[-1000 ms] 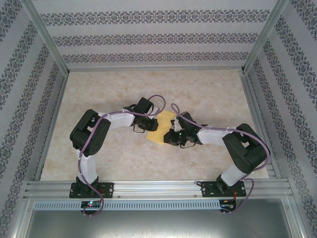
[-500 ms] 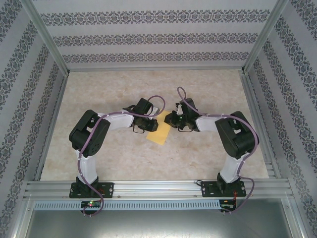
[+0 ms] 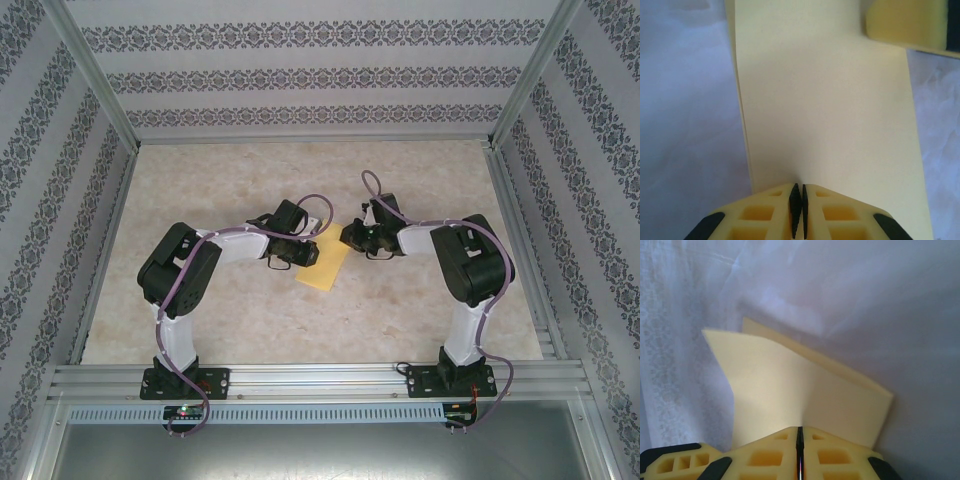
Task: Fold a paper plane with a square sheet of paper (pick it up from the middle)
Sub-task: Fold the square sheet of paper in half at the center of the table, then move the square sheet of paper to the center of the table.
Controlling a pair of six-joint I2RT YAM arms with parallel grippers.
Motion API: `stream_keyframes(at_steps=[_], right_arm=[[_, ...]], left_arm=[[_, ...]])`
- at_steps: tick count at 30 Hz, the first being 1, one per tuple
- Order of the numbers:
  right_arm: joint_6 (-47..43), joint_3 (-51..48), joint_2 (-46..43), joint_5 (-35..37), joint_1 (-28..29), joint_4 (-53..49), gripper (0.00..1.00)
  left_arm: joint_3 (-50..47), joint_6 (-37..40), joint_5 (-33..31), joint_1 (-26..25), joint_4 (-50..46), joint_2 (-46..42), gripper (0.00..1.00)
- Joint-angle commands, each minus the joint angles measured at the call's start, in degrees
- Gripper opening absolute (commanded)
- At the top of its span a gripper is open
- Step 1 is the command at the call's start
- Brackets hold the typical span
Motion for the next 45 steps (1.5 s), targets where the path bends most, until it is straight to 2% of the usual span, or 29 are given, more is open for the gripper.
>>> stream_keyframes(at_steps=[1, 12, 21, 26, 30, 37, 45], right_arm=[[-3.0, 1.0, 1.8, 2.7, -2.2, -1.7, 0.1], [-4.2, 2.8, 2.6, 2.4, -6.0, -2.9, 0.1], [-6.1, 6.3, 1.9, 1.7, -5.8, -7.2, 0.1], [-6.9, 5.7, -1.3, 1.5, -5.9, -8.9, 0.1], [-6.9, 3.7, -4.3, 0.1, -5.8, -10.2, 0.14], [-5.1, -2.9, -9.7, -3.1, -3.7, -9.1, 0.27], [-4.5, -4.6, -10.4, -6.2, 0.5, -8.5, 0.37]], left_arm=[[-4.6, 1.7, -7.3, 1.4, -11.6, 3.9, 0.17], [-5.0, 1.8, -7.0, 1.4, -12.1, 3.8, 0.17], [-4.3, 1.0, -4.3, 1.4, -12.7, 3.1, 0.17], [-4.1, -0.6, -1.9, 1.4, -13.1, 2.5, 0.18], [-4.2, -2.6, -0.2, 1.4, -13.7, 0.8, 0.18], [-4.2, -6.8, 3.6, 1.4, -13.5, -3.3, 0.19], [-5.4, -16.5, 10.0, 1.4, -8.4, -6.3, 0.25]])
